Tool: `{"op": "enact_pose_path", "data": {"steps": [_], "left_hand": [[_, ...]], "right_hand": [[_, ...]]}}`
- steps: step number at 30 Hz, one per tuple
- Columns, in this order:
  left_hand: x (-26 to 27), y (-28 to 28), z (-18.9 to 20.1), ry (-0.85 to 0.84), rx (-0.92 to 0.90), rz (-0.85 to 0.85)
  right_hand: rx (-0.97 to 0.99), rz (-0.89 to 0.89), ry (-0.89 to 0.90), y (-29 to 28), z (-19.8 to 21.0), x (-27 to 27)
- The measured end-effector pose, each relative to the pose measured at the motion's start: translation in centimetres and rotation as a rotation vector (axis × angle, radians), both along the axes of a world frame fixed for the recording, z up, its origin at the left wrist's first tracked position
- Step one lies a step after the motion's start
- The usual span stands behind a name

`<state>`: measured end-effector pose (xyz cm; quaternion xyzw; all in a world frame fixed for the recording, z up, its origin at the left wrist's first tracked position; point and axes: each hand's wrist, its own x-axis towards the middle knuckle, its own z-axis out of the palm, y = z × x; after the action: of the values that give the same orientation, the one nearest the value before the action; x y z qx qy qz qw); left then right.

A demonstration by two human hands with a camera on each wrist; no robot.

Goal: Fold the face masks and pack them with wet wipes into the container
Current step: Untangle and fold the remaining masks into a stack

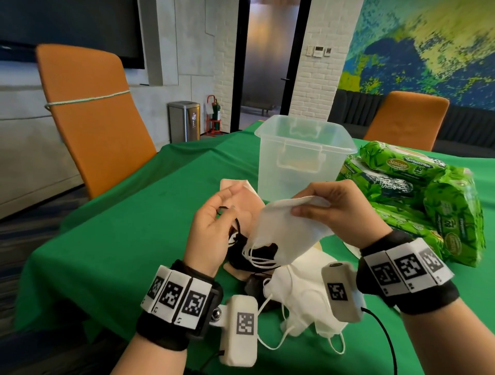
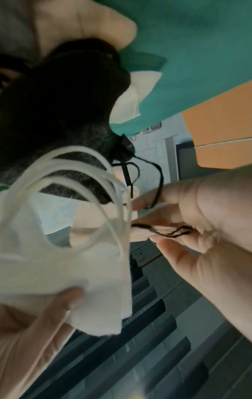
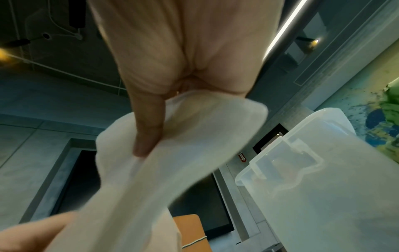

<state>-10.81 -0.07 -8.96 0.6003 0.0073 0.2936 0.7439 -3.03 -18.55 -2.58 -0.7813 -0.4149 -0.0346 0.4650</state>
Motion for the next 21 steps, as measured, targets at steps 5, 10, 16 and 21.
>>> {"op": "enact_pose_path", "data": {"steps": [5, 10, 16, 21], "left_hand": [[0.3, -0.4, 0.5, 0.027, 0.282, 0.065], [-0.2, -0.5, 1.0, -0.029, 0.347, -0.017], [-0.5, -0.2, 0.8, -0.012, 0.413, -0.07], [-0.4, -0.2, 0.8, -0.022, 0.368, -0.083]], "right_hand": [[-0.141, 0.105, -0.136, 1.7, 0.4, -0.6], [-0.248, 0.118, -0.242, 3.0, 0.1, -0.6], [-0.257, 0.12, -0.086, 2.7, -0.1, -0.3], [-0.203, 0.091, -0.044, 2.4, -0.6, -0.3]]}}
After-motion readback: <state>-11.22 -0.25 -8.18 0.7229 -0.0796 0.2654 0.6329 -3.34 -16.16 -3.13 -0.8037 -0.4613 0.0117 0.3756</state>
